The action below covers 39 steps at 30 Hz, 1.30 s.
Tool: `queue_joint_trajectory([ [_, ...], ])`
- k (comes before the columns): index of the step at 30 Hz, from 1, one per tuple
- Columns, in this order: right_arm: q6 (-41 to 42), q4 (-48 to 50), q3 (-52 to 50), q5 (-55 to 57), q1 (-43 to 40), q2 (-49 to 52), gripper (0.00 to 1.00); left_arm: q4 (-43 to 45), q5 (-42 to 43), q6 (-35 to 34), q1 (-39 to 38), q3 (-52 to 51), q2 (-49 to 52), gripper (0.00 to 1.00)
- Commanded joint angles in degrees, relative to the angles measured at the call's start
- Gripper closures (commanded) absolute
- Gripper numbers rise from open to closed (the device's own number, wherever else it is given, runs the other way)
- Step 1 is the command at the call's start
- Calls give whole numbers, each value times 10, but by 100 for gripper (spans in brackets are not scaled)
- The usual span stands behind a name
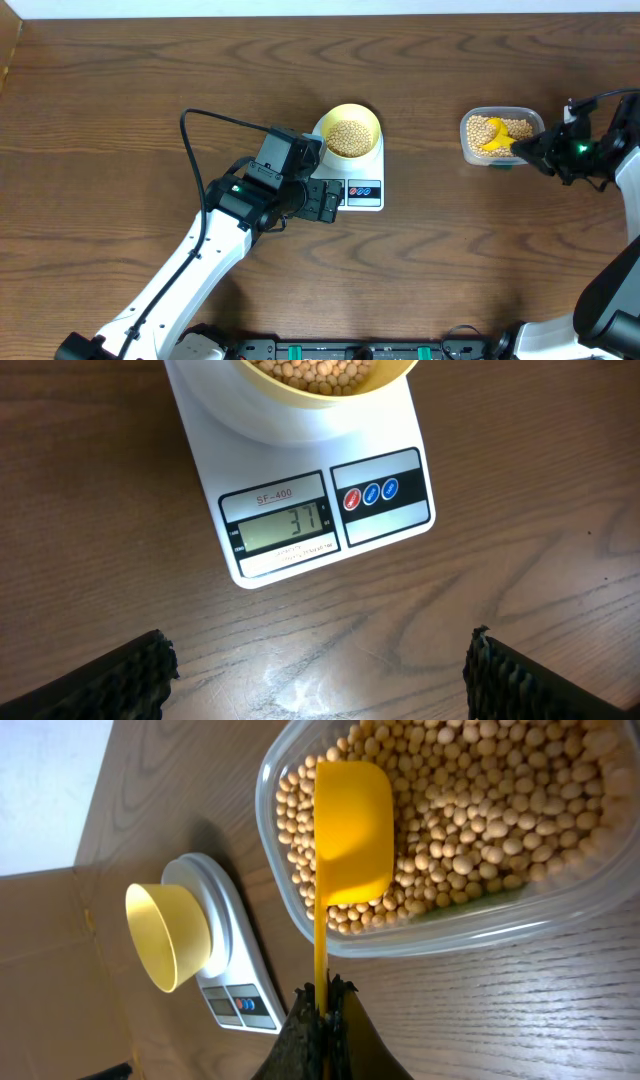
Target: Scoop item into bowl and weigh 50g on scale
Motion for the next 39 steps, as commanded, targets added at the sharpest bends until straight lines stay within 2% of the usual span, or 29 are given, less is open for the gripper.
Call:
queue_joint_trajectory([
  [1,4,0,-7,-32,-3,2,99,0,7,3,0,-5,-7,6],
  [13,19,30,-7,-61,-22,2,99,0,7,3,0,-5,-7,6],
  [21,19,40,-7,-121,-45,2,99,0,7,3,0,-5,-7,6],
  [39,17,35,-7,-122,-81,2,99,0,7,3,0,-5,-7,6],
])
